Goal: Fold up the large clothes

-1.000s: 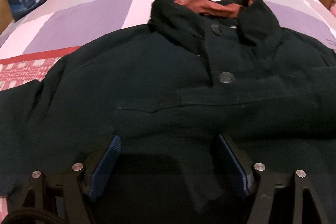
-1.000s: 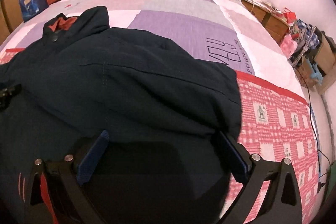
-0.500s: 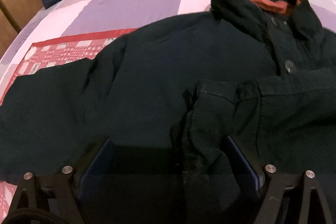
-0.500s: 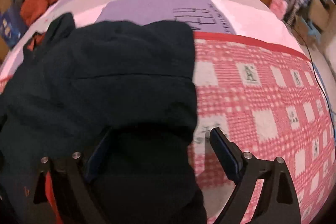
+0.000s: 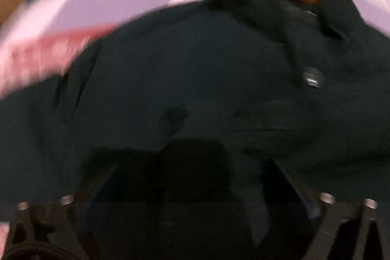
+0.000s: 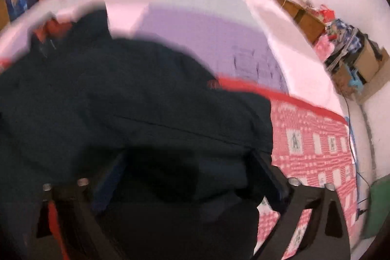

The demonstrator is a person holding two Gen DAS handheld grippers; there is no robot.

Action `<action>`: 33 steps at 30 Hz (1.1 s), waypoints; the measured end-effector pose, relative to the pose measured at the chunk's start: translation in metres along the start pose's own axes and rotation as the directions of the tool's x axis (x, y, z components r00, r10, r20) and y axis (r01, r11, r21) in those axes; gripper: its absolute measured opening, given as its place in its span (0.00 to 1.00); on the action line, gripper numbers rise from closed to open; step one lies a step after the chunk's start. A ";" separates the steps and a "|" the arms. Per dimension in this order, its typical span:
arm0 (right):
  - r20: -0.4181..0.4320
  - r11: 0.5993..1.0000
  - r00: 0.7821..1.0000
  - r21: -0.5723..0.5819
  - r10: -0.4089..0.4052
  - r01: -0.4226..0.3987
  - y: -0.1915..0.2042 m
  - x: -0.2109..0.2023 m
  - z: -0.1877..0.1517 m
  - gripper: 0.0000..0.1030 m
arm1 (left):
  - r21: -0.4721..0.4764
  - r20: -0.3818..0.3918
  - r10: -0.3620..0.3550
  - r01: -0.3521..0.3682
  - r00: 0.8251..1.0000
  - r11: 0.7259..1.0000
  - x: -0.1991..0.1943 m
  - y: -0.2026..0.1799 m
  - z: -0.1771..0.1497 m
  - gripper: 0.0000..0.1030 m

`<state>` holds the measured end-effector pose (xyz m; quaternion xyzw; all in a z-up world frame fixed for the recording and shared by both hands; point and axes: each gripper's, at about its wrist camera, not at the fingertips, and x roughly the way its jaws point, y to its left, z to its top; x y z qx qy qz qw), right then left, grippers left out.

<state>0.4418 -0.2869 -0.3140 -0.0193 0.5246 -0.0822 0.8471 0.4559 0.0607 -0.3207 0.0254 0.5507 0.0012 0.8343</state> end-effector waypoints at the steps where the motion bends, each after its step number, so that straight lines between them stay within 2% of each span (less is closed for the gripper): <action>1: -0.010 0.999 1.000 0.041 0.021 -0.021 -0.009 0.003 0.000 0.99 | -0.015 -0.002 -0.015 0.015 1.000 1.000 0.000 0.005 -0.001 1.00; 3: -0.055 0.983 0.997 0.181 0.051 -0.040 -0.042 0.012 -0.001 0.99 | 0.039 0.023 0.012 -0.013 1.000 0.999 -0.003 -0.001 -0.003 1.00; 5: -0.082 0.955 0.987 0.274 0.139 -0.112 -0.060 0.018 -0.006 0.99 | 0.066 0.043 0.041 -0.044 0.998 0.997 -0.010 -0.007 -0.002 1.00; 6: -0.077 0.949 0.986 0.293 0.146 -0.118 -0.060 0.016 -0.008 0.99 | 0.060 0.057 0.044 -0.047 0.997 0.997 -0.016 -0.008 -0.002 0.99; 7: -0.062 0.956 0.991 0.279 0.115 -0.093 -0.058 0.008 -0.010 0.99 | 0.063 0.073 0.047 -0.052 0.996 0.997 -0.022 -0.009 -0.003 0.95; 9: 0.026 0.985 1.000 0.173 -0.013 0.008 -0.037 -0.022 -0.013 0.99 | 0.107 0.161 0.057 -0.075 0.985 0.991 -0.047 -0.018 -0.012 0.94; 10: 0.075 0.991 0.997 0.133 -0.025 0.015 -0.028 -0.035 -0.016 0.99 | 0.128 0.200 0.042 -0.069 0.979 0.989 -0.058 -0.023 -0.016 0.94; 12: 0.181 0.999 0.983 0.034 0.010 -0.016 0.003 -0.063 -0.027 0.99 | 0.159 0.271 0.000 -0.045 0.963 0.986 -0.081 -0.042 -0.027 0.94; 13: 0.198 1.000 0.980 -0.007 0.029 -0.028 0.019 -0.070 -0.031 0.99 | 0.167 0.281 -0.022 -0.026 0.960 0.986 -0.086 -0.049 -0.030 0.94; 16: 0.184 0.987 0.976 -0.130 0.114 -0.091 0.072 -0.077 -0.047 0.99 | 0.229 0.276 -0.092 0.028 0.957 0.973 -0.088 -0.086 -0.040 0.94; 18: 0.156 0.976 0.980 -0.199 0.123 -0.091 0.092 -0.070 -0.057 0.99 | 0.272 0.209 -0.071 0.012 0.975 0.962 -0.068 -0.099 -0.053 0.95; 19: 0.144 0.973 0.984 -0.221 0.100 -0.067 0.099 -0.066 -0.065 0.99 | 0.276 0.185 -0.052 -0.001 0.981 0.961 -0.059 -0.095 -0.057 0.96; 21: 0.138 0.983 0.987 -0.174 0.077 -0.053 0.075 -0.055 -0.074 0.99 | 0.277 0.193 -0.085 0.029 0.978 0.960 -0.050 -0.074 -0.065 0.96; 22: 0.134 0.990 0.988 -0.130 0.072 -0.054 0.061 -0.052 -0.076 0.99 | 0.288 0.205 -0.076 0.014 0.976 0.957 -0.051 -0.069 -0.067 0.96; 25: 0.115 0.999 0.993 0.030 0.021 -0.025 -0.013 -0.044 -0.089 1.00 | 0.324 0.220 -0.072 -0.004 0.973 0.946 -0.056 -0.059 -0.072 0.96; 26: 0.084 0.995 0.996 0.094 0.028 -0.036 -0.040 -0.035 -0.092 1.00 | 0.323 0.220 -0.071 -0.004 0.973 0.947 -0.057 -0.057 -0.073 0.96; 27: 0.058 0.982 0.995 0.168 0.079 -0.088 -0.063 -0.031 -0.098 1.00 | 0.314 0.215 -0.075 0.004 0.974 0.949 -0.059 -0.055 -0.073 0.96; 28: 0.048 0.976 0.995 0.192 0.092 -0.100 -0.071 -0.032 -0.104 0.99 | 0.307 0.212 -0.076 0.008 0.974 0.952 -0.060 -0.054 -0.070 0.96; 32: 0.093 0.994 0.996 0.111 0.002 -0.012 -0.062 -0.047 -0.111 0.99 | 0.302 0.208 -0.051 -0.015 0.977 0.953 -0.059 -0.055 -0.070 0.96; 33: 0.095 0.991 0.995 0.131 0.007 -0.020 -0.064 -0.047 -0.115 0.99 | 0.306 0.206 -0.050 -0.016 0.977 0.952 -0.060 -0.055 -0.072 0.96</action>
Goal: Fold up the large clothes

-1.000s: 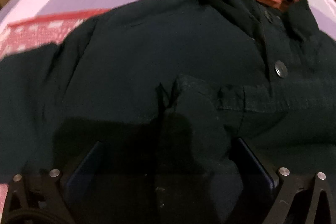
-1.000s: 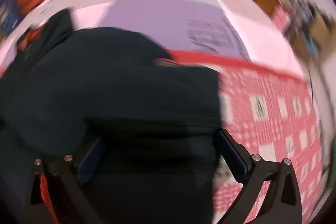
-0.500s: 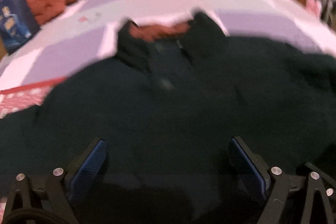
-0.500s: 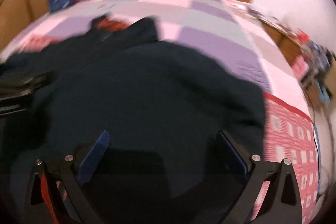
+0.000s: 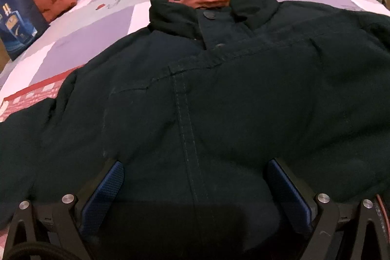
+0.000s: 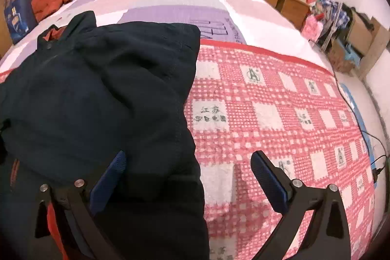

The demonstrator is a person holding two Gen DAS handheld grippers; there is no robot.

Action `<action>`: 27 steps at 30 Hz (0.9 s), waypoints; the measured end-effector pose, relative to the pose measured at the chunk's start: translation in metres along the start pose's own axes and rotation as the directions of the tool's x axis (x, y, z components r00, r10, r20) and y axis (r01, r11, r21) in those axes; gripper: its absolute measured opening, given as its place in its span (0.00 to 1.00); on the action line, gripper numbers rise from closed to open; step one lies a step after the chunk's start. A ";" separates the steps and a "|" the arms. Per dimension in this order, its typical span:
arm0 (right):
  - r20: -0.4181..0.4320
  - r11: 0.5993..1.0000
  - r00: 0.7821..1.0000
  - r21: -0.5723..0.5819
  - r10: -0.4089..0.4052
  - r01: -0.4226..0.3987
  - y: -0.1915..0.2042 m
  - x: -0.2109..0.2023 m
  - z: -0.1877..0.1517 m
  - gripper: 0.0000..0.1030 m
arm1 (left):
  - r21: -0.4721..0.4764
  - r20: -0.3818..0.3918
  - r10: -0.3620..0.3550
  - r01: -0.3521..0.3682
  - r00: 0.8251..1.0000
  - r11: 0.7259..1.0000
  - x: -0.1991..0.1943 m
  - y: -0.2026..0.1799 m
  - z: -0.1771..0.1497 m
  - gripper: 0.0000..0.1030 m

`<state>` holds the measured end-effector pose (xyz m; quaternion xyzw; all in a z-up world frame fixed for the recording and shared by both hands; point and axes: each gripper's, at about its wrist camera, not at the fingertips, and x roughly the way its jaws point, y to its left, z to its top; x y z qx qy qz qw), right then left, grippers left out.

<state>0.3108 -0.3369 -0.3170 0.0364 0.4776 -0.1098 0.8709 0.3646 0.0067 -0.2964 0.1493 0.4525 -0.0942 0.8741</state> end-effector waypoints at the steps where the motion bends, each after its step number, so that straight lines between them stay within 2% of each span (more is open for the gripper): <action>1: -0.011 0.999 1.000 0.047 0.020 -0.019 -0.009 0.001 -0.006 0.99 | 0.001 0.000 -0.002 0.002 1.000 1.000 -0.001 -0.001 -0.001 0.96; 3: -0.023 0.990 0.999 0.134 0.040 -0.036 -0.023 -0.001 -0.011 0.99 | 0.007 0.000 -0.014 0.014 1.000 1.000 -0.007 0.001 -0.004 0.96; 6: 0.000 0.994 0.999 0.108 -0.033 0.033 -0.014 -0.016 -0.013 0.99 | -0.011 0.009 -0.032 0.032 0.999 0.999 -0.019 0.006 -0.010 0.95; 9: 0.052 0.997 0.996 0.048 -0.067 0.065 0.002 -0.031 -0.008 0.99 | -0.048 0.021 -0.034 0.034 0.999 0.998 -0.034 0.010 -0.021 0.95; 12: 0.137 0.999 0.990 -0.019 -0.027 0.030 0.032 -0.042 0.015 0.99 | -0.084 -0.008 -0.034 0.033 0.999 0.996 -0.044 0.011 -0.038 0.95; 14: 0.133 0.999 0.991 -0.047 0.026 -0.020 0.050 -0.029 0.044 0.99 | -0.096 -0.030 -0.034 0.031 0.999 0.995 -0.049 0.008 -0.051 0.95; 16: 0.084 0.998 0.995 -0.033 0.054 -0.052 0.054 -0.003 0.070 0.99 | -0.103 -0.048 -0.034 0.029 0.998 0.994 -0.054 0.006 -0.058 0.95; 17: -0.022 0.999 0.999 -0.018 0.032 -0.032 0.052 0.026 0.082 1.00 | -0.107 -0.054 -0.034 0.028 0.998 0.994 -0.056 0.005 -0.062 0.95; 18: -0.157 0.999 0.987 0.007 0.037 -0.036 0.045 0.058 0.088 1.00 | -0.110 -0.059 -0.033 0.026 0.998 0.994 -0.059 0.003 -0.065 0.95; 19: -0.202 0.995 0.975 0.053 0.090 -0.081 0.038 0.069 0.090 1.00 | -0.111 -0.059 -0.032 0.025 0.998 0.993 -0.061 0.004 -0.065 0.95; 20: -0.229 0.981 0.961 0.149 0.155 -0.122 0.025 0.075 0.091 1.00 | -0.116 -0.055 -0.029 0.023 0.998 0.993 -0.063 0.004 -0.067 0.95; 21: -0.225 0.976 0.963 0.190 0.148 -0.105 0.021 0.070 0.090 1.00 | -0.123 -0.052 -0.027 0.021 0.998 0.992 -0.064 0.005 -0.068 0.95; 22: -0.203 0.981 0.972 0.175 0.114 -0.079 0.022 0.061 0.089 1.00 | -0.131 -0.052 -0.024 0.017 0.998 0.991 -0.064 0.007 -0.070 0.95; 23: -0.135 0.994 0.990 0.102 0.041 -0.028 0.032 0.043 0.084 1.00 | -0.141 -0.053 -0.021 0.014 0.998 0.990 -0.064 0.009 -0.071 0.95; 24: -0.079 0.999 0.997 0.037 0.004 -0.001 0.042 0.030 0.078 1.00 | -0.152 -0.054 -0.020 0.011 0.998 0.988 -0.063 0.012 -0.072 0.95; 25: -0.023 0.999 1.000 -0.032 -0.013 0.013 0.057 0.017 0.071 1.00 | -0.168 -0.055 -0.016 0.007 0.998 0.986 -0.062 0.017 -0.074 0.95; 27: 0.037 0.991 0.999 -0.131 0.016 -0.011 0.095 -0.006 0.054 1.00 | -0.195 -0.060 -0.001 -0.011 0.998 0.981 -0.063 0.027 -0.079 0.95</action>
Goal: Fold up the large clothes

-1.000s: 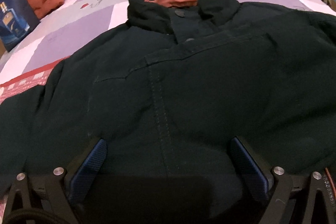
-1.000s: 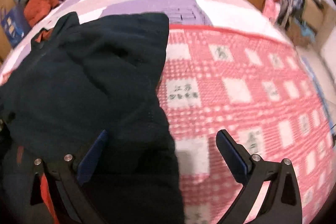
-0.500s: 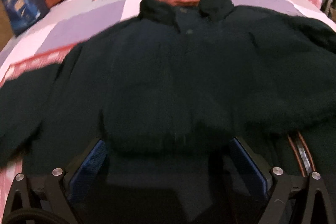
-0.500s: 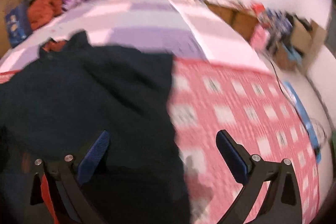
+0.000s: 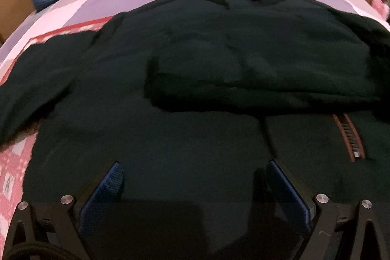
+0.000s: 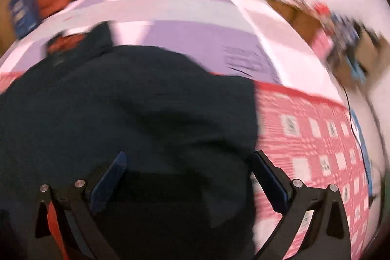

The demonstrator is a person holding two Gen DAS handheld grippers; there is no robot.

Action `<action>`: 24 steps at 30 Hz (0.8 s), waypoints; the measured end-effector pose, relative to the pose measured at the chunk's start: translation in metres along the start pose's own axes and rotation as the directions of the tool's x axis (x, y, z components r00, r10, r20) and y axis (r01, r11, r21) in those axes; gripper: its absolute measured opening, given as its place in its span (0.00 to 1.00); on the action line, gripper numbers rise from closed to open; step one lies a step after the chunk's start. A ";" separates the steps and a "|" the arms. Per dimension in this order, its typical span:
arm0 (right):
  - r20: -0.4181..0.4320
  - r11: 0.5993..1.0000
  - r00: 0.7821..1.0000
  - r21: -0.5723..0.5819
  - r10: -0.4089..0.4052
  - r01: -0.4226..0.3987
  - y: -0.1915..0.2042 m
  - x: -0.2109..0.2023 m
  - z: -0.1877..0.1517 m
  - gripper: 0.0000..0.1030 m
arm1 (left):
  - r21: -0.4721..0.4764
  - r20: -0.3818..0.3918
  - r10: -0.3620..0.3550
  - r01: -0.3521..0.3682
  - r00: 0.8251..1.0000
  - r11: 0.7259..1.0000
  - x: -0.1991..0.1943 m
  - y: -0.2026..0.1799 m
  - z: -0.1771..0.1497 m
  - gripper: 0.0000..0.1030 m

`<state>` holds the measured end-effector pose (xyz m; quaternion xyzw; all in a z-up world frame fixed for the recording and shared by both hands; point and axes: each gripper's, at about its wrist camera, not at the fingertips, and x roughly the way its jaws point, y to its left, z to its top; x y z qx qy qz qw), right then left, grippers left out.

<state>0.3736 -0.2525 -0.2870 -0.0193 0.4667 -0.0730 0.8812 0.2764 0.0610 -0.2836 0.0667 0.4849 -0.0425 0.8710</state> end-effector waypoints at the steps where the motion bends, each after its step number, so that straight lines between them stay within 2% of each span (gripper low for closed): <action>1: 0.012 1.000 1.000 -0.021 0.017 -0.017 0.013 -0.004 -0.002 1.00 | -0.011 -0.002 0.003 -0.004 1.000 1.000 0.000 0.005 -0.001 0.95; 4: 0.014 0.988 0.997 -0.135 0.079 -0.076 0.075 -0.010 -0.007 1.00 | -0.059 -0.006 0.018 -0.018 1.000 0.998 -0.003 0.030 -0.005 0.95; 6: -0.023 0.967 0.995 -0.232 0.102 -0.105 0.126 -0.008 -0.013 1.00 | -0.083 0.000 0.040 -0.039 0.999 0.996 -0.007 0.052 -0.006 0.95; 10: -0.023 0.944 0.994 -0.311 0.104 -0.106 0.187 -0.008 -0.018 1.00 | -0.175 0.006 0.081 -0.079 0.997 0.981 -0.015 0.108 -0.010 0.95; 13: 0.010 0.963 0.997 -0.261 0.075 -0.069 0.198 -0.006 -0.018 1.00 | -0.246 0.002 0.141 -0.136 0.990 0.960 -0.020 0.160 -0.016 0.95; 14: -0.015 0.975 0.998 -0.213 0.062 -0.064 0.196 0.006 -0.021 1.00 | -0.269 -0.004 0.158 -0.153 0.987 0.951 -0.021 0.179 -0.019 0.95; 16: 0.012 0.984 0.995 -0.150 0.100 -0.097 0.192 0.023 -0.022 1.00 | -0.313 -0.014 0.197 -0.192 0.980 0.930 -0.022 0.218 -0.025 0.95; 18: 0.075 0.985 0.990 -0.137 0.119 -0.108 0.191 0.022 -0.032 1.00 | -0.362 -0.040 0.241 -0.239 0.970 0.901 -0.022 0.262 -0.031 0.95; 24: 0.094 0.985 0.991 -0.151 0.098 -0.083 0.193 0.028 -0.031 1.00 | -0.510 -0.116 0.285 -0.303 0.951 0.805 -0.017 0.377 -0.060 0.95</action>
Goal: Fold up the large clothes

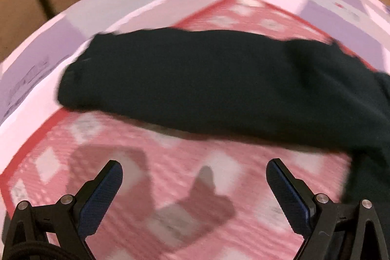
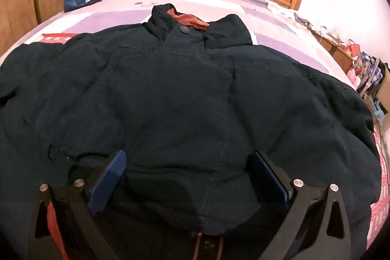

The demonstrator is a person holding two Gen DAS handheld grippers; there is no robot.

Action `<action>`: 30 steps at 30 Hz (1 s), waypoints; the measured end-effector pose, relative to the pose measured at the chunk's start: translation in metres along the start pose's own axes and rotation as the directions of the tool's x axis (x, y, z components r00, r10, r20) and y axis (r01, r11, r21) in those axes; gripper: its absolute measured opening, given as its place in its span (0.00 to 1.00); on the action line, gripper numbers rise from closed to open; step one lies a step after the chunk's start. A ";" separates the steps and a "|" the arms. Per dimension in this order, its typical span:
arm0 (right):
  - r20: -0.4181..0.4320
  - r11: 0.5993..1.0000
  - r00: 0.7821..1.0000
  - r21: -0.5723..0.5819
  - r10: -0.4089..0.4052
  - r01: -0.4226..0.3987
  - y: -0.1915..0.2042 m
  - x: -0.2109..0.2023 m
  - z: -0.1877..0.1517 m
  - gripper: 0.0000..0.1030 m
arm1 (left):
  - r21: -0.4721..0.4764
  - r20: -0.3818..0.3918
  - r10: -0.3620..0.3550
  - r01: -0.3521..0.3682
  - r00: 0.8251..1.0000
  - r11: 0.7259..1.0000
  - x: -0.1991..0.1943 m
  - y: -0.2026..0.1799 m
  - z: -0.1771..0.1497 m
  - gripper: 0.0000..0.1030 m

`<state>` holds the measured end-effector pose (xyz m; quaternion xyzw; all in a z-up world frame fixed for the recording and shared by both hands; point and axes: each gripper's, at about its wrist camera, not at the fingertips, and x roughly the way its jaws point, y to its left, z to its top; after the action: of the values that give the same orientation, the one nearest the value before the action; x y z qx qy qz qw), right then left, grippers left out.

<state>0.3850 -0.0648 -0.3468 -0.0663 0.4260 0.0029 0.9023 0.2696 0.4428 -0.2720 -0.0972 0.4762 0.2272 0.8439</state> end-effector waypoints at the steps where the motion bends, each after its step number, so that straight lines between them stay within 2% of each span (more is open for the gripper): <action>1: 0.001 1.000 1.000 -0.003 -0.003 0.003 0.000 -0.003 -0.002 1.00 | -0.035 -0.014 0.010 -0.010 1.000 0.999 0.009 0.018 0.005 0.95; 5: 0.006 1.000 1.000 -0.007 -0.016 0.016 0.001 -0.005 -0.003 1.00 | -0.144 -0.065 -0.018 0.009 0.998 0.989 0.037 0.058 0.015 0.95; 9: 0.009 1.000 1.000 -0.010 -0.025 0.025 0.003 -0.005 -0.003 1.00 | -0.194 -0.094 -0.058 0.039 0.994 0.980 0.060 0.072 0.021 0.95; 14: 0.010 1.000 1.000 -0.010 -0.024 0.025 0.003 -0.005 -0.003 1.00 | -0.144 -0.100 -0.065 0.050 0.993 0.988 0.078 0.053 0.033 0.95; 16: 0.010 1.000 1.000 -0.010 -0.025 0.025 0.003 -0.005 -0.003 1.00 | -0.101 -0.098 -0.077 0.067 0.992 0.993 0.084 0.044 0.039 0.95; 18: 0.010 1.000 1.000 -0.009 -0.024 0.024 0.003 -0.005 -0.003 1.00 | -0.098 -0.104 -0.101 0.091 0.989 0.991 0.095 0.036 0.048 0.94; 21: 0.010 1.000 1.000 -0.008 -0.021 0.021 0.003 -0.004 -0.003 1.00 | -0.146 -0.090 -0.117 0.103 0.989 0.984 0.103 0.037 0.062 0.80; 22: 0.009 1.000 1.000 -0.006 -0.021 0.021 0.003 -0.004 -0.003 1.00 | -0.163 -0.080 -0.127 0.113 0.989 0.980 0.104 0.038 0.065 0.61; 23: 0.010 1.000 1.000 -0.006 -0.020 0.020 0.004 -0.004 -0.003 1.00 | -0.183 -0.067 -0.138 0.124 0.988 0.975 0.105 0.041 0.071 0.33; 25: 0.010 1.000 1.000 -0.004 -0.018 0.018 0.003 -0.003 -0.003 1.00 | -0.199 -0.037 -0.177 0.166 0.984 0.966 0.105 0.044 0.081 0.17; 26: 0.010 1.000 1.000 -0.002 -0.015 0.015 0.003 -0.003 -0.003 1.00 | -0.173 -0.025 -0.177 0.170 0.984 0.970 0.102 0.041 0.085 0.12; 28: 0.010 1.000 1.000 0.002 -0.012 0.012 0.003 -0.002 -0.003 1.00 | -0.088 0.006 -0.141 0.141 0.990 0.986 0.092 0.028 0.087 0.09; 30: 0.010 1.000 1.000 0.004 -0.011 0.011 0.004 -0.001 -0.002 1.00 | -0.055 0.068 -0.125 0.129 0.990 0.990 0.075 0.020 0.090 0.08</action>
<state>0.3828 -0.0607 -0.3481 -0.0670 0.4209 -0.0027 0.9046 0.3621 0.5170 -0.2871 -0.1450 0.4346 0.1899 0.8684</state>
